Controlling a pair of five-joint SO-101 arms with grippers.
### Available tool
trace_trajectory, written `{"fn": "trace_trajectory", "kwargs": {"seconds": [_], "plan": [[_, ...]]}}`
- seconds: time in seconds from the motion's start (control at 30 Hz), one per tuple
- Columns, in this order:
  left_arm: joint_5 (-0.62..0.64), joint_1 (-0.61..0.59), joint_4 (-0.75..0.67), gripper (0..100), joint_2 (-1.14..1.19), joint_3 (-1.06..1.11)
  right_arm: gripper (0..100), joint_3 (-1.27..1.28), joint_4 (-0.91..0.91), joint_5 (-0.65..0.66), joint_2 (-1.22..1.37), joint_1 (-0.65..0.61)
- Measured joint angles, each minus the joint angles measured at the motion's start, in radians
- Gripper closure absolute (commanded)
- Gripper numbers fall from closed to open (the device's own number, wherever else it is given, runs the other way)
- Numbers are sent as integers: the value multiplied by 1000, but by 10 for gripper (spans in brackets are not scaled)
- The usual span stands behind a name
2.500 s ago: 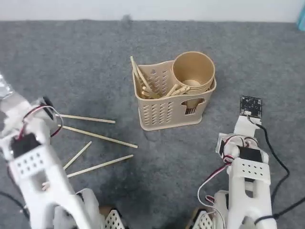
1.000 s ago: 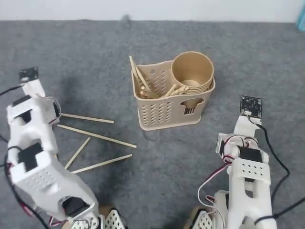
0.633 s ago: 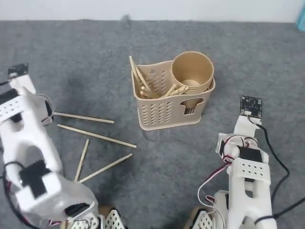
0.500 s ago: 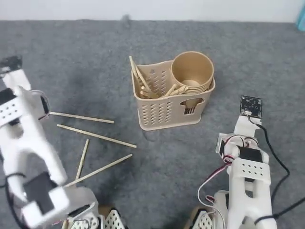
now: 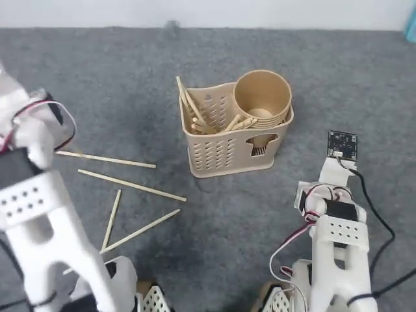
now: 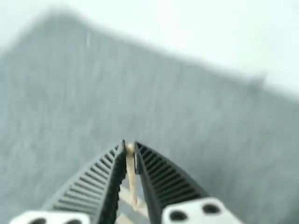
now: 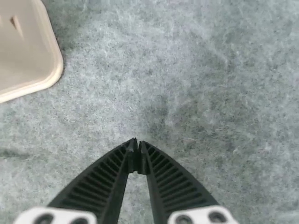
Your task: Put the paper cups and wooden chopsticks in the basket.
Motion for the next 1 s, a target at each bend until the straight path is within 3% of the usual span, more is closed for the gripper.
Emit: {"fn": "trace_trajectory", "kwargs": {"seconds": [0.2,0.43,0.73,1.0], "plan": [[92,106,-80,987,-193,0,991,0,0,0,0,2],[158,330,-238,987,-451,28,991,0,0,0,0,0],[166,594,-724,987,-700,328,991,0,0,0,0,2],[166,720,-715,987,-678,368,991,0,0,3,0,3]]}}
